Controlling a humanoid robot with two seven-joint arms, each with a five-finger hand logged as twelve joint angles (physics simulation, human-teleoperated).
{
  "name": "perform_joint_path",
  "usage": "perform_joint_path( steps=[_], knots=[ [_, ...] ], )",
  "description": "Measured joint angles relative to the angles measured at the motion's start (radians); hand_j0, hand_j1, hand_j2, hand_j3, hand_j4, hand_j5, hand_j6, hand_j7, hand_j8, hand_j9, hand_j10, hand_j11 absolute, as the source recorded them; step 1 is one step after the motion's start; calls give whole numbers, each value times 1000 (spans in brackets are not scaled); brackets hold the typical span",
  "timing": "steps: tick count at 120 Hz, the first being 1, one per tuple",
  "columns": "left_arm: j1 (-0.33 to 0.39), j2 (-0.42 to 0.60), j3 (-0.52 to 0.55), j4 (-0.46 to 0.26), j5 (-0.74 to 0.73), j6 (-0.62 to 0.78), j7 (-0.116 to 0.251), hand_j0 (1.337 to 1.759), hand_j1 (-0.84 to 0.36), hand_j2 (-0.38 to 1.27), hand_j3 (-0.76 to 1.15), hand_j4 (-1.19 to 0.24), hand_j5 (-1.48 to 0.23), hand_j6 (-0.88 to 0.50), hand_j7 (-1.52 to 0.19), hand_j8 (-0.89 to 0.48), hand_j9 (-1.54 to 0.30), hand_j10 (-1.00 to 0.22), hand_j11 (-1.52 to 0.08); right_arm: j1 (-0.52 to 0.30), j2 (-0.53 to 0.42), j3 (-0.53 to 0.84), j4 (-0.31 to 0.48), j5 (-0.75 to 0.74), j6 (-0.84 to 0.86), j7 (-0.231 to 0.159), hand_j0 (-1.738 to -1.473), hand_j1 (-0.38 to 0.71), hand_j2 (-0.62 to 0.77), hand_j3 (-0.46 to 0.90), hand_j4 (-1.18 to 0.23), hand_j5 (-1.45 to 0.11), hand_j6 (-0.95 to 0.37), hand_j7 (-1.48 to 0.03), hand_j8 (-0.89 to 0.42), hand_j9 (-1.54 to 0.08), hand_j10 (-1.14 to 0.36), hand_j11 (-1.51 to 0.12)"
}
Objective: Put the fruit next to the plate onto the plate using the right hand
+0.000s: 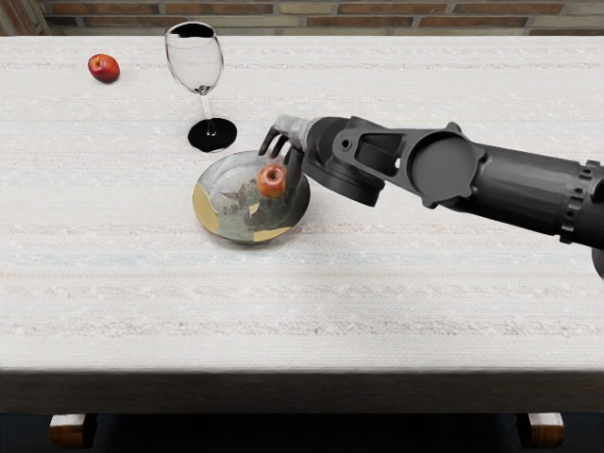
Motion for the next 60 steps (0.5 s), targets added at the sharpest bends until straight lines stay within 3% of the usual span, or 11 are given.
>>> perform_joint_path(
  steps=[15, 34, 49, 60],
  knots=[
    [-1, 0, 0, 0, 0, 0, 0, 1658, 349, 0, 0, 0, 0, 0, 0, 0, 0, 0, 0, 0, 0, 1, 1, 1, -1, 0, -1658, -133, 93, 0, -217, -278, -175, -279, -210, -280, -214, -280],
    [-1, 0, 0, 0, 0, 0, 0, 1658, 349, 0, 0, 0, 0, 0, 0, 0, 0, 0, 0, 0, 0, 14, 19, 3, -6, 0, -1658, -250, 43, 0, -101, -128, -82, -128, -97, -129, -99, -129],
    [11, 0, 0, 0, 0, 0, 0, 1658, 349, 0, 0, 0, 0, 0, 0, 0, 0, 0, 0, -75, -4, 108, 165, 7, -45, 0, -1658, -295, 24, 0, -55, -70, -45, -70, -53, -70, -54, -70],
    [15, 0, 2, 0, 2, 0, 0, 1658, 349, 0, 0, 0, 0, 0, 0, 0, 0, 0, 0, -165, -81, 206, 291, 31, 0, 0, -1658, -315, 15, 0, -36, -45, -30, -44, -35, -45, -35, -45]
  ],
)
